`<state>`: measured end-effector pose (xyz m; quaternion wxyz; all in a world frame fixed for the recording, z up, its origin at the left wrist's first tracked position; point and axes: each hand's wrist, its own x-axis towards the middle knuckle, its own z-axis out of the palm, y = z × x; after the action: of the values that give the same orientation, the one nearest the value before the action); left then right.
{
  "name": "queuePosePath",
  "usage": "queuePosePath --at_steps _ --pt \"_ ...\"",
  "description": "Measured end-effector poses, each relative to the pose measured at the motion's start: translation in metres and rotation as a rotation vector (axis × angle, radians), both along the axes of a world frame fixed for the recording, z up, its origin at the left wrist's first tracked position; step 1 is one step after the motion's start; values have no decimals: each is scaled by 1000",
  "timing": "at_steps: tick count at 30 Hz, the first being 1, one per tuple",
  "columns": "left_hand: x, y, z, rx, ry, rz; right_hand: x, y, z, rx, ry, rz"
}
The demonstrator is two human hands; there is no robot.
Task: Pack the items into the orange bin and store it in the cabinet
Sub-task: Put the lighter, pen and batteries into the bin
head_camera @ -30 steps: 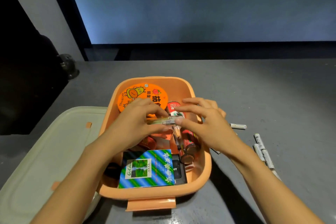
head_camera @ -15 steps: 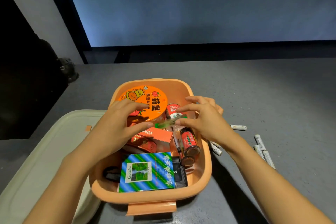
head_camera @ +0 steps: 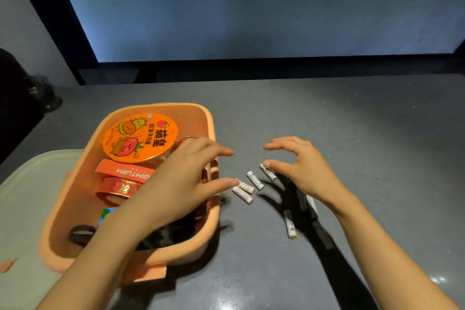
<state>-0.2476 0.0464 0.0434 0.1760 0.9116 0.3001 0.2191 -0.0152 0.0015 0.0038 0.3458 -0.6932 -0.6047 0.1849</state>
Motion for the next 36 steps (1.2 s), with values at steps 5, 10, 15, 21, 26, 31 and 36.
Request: queuePosePath --at_steps 5,10,15,21,26,31,36 --pt "77 -36 -25 -11 -33 -49 69 -37 -18 -111 -41 36" --pt "113 -65 -82 -216 17 70 102 -71 -48 -239 -30 181" --pt "123 -74 -117 -335 91 163 105 -95 -78 -292 -76 310" --pt "132 -68 -123 -362 147 215 101 -96 -91 -230 -165 358" --pt "141 -54 -116 -358 143 223 100 -92 -94 -210 -166 392" --pt "153 -38 -112 -360 167 221 105 -88 -91 -199 -26 340" --pt "160 -29 -112 -372 189 180 120 -81 -94 -219 -103 269"
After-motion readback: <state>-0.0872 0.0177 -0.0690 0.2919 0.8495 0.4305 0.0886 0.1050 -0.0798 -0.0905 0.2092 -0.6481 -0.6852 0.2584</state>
